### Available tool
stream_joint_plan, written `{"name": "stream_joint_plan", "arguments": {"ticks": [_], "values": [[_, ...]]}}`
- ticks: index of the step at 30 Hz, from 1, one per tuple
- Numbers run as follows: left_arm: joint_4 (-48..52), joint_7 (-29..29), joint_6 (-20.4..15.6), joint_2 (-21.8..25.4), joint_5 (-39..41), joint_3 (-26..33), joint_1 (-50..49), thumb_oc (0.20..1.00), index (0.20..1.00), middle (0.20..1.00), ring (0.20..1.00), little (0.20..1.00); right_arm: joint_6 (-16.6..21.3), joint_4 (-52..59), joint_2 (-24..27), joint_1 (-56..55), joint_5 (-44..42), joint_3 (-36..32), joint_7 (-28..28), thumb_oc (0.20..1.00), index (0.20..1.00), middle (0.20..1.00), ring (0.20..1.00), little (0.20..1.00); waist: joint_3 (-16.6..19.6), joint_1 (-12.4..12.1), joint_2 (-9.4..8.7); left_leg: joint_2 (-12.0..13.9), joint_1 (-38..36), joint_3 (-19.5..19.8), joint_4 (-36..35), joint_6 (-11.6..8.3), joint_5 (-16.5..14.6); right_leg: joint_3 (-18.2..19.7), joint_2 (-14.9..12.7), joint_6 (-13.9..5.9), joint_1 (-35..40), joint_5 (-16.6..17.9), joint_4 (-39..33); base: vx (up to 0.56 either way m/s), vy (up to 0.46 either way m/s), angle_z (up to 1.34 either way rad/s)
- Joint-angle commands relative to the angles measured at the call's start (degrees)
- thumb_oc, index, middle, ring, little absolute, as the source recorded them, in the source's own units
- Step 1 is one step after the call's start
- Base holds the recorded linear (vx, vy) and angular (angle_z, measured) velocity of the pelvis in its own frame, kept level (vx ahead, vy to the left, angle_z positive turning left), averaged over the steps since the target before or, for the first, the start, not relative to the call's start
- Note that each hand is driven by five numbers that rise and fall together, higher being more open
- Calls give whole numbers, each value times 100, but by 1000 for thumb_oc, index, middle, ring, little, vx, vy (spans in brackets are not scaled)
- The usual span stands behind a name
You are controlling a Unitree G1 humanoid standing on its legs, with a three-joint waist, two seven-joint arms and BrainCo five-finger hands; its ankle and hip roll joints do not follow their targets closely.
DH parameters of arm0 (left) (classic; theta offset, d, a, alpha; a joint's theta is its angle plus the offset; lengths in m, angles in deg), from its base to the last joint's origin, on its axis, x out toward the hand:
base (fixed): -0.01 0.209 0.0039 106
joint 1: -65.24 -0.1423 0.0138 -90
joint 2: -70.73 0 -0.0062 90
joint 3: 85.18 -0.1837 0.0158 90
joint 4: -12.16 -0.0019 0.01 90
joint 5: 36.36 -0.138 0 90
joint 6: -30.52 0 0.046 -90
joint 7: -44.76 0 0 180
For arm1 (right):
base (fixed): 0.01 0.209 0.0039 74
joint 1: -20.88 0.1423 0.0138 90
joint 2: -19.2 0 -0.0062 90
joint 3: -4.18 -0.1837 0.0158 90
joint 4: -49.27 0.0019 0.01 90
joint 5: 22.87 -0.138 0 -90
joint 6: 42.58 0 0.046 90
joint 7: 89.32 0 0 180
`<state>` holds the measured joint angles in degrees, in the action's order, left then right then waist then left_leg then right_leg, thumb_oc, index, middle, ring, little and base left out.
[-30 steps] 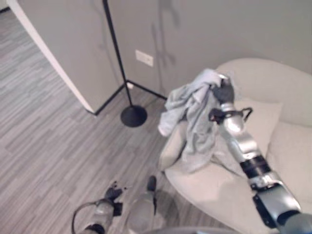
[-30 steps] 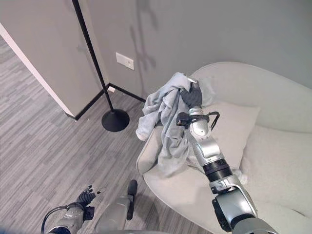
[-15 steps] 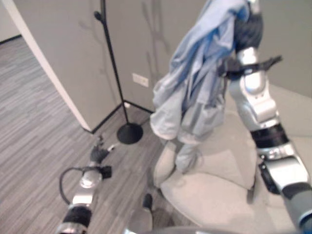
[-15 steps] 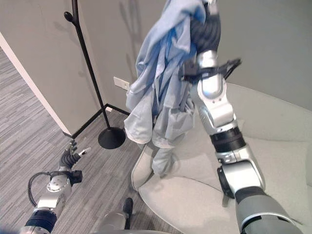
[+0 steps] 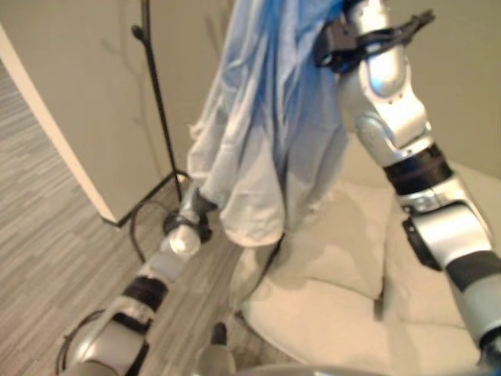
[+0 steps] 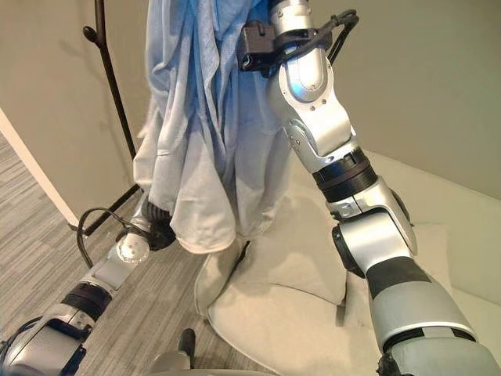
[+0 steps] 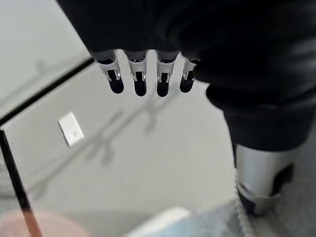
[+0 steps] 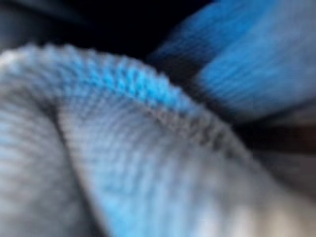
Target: Hang the clothes on the sofa on the clothes rack.
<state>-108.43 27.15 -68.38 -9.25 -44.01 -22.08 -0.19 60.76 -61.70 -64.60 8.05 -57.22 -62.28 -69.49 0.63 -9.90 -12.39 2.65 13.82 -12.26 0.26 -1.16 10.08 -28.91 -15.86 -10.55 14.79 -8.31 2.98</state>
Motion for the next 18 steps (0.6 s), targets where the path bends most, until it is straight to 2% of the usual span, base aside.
{"name": "stream_joint_plan", "arguments": {"ticks": [1, 4, 7, 8, 9, 13, 14, 17, 18], "values": [[-10, 415, -411, -514, 445, -611, 351, 1000, 1000, 1000, 1000, 1000, 423, -523, 59, 1052, -252, 163, 254, 200, 200, 200, 200, 200, 380, -26, 131, 395, -476, 35, -173, -431, -323, 126, 165, -18, -252, 892, 158, 0, 0, 0], [36, 600, -463, -641, 660, -911, 458, 1000, 1000, 1000, 1000, 1000, 483, -850, 43, 1340, -336, 243, 304, 200, 200, 200, 200, 200, 368, -17, 122, 401, -453, 47, -167, -428, -321, 133, 172, -18, -280, 895, 177, -1, -1, -1], [32, 601, -465, -643, 662, -911, 466, 1000, 1000, 1000, 1000, 1000, 488, -860, 45, 1350, -341, 246, 300, 200, 200, 200, 200, 200, 362, -19, 123, 402, -452, 47, -166, -428, -321, 133, 172, -17, -281, 894, 178, -1, -1, -1], [-184, 760, -475, -826, 643, -1479, 729, 1000, 1000, 1000, 1000, 1000, 571, -1244, -64, 1771, -565, 381, 346, 200, 200, 200, 200, 200, 401, 49, 99, 399, -448, 63, -185, -432, -327, 157, 194, -17, -289, 890, 164, 0, 0, 0], [-265, 779, -485, -902, 653, -1644, 841, 1000, 1000, 1000, 1000, 1000, 628, -1435, -75, 1935, -735, 471, 353, 200, 200, 200, 200, 200, 404, 82, 91, 401, -441, 65, -180, -436, -329, 161, 202, -13, -288, 886, 159, 0, 0, 0], [-312, 837, -511, -1089, 914, -1842, 1010, 1000, 1000, 1000, 1000, 1000, 734, -1682, -116, 2157, -967, 570, 329, 200, 200, 200, 200, 200, 395, 135, 90, 411, -434, 72, -178, -443, -327, 171, 225, 0, -296, 866, 169, -14, 1, 3], [-299, 871, -532, -1143, 1045, -1895, 1078, 1000, 1000, 1000, 1000, 1000, 765, -1751, -130, 2230, -1014, 617, 338, 200, 200, 200, 200, 200, 375, 135, 113, 415, -377, 12, -148, -389, -231, 83, 217, 42, -332, 927, 159, -56, 19, 1], [-97, 1098, -535, -1335, 1766, -2000, 1082, 1000, 1000, 1000, 1000, 1000, 772, -1793, -231, 2309, -1042, 658, 362, 200, 200, 200, 200, 200, 361, 183, 134, 419, -370, 28, -150, -381, -228, 111, 237, 51, -345, 923, 147, -21, 8, 0], [-94, 1104, -533, -1332, 1774, -1998, 1083, 1000, 1000, 1000, 1000, 1000, 772, -1791, -233, 2308, -1040, 659, 365, 200, 200, 200, 200, 200, 361, 183, 136, 420, -370, 28, -149, -382, -228, 111, 238, 51, -346, 923, 147, 0, 0, 0]]}}
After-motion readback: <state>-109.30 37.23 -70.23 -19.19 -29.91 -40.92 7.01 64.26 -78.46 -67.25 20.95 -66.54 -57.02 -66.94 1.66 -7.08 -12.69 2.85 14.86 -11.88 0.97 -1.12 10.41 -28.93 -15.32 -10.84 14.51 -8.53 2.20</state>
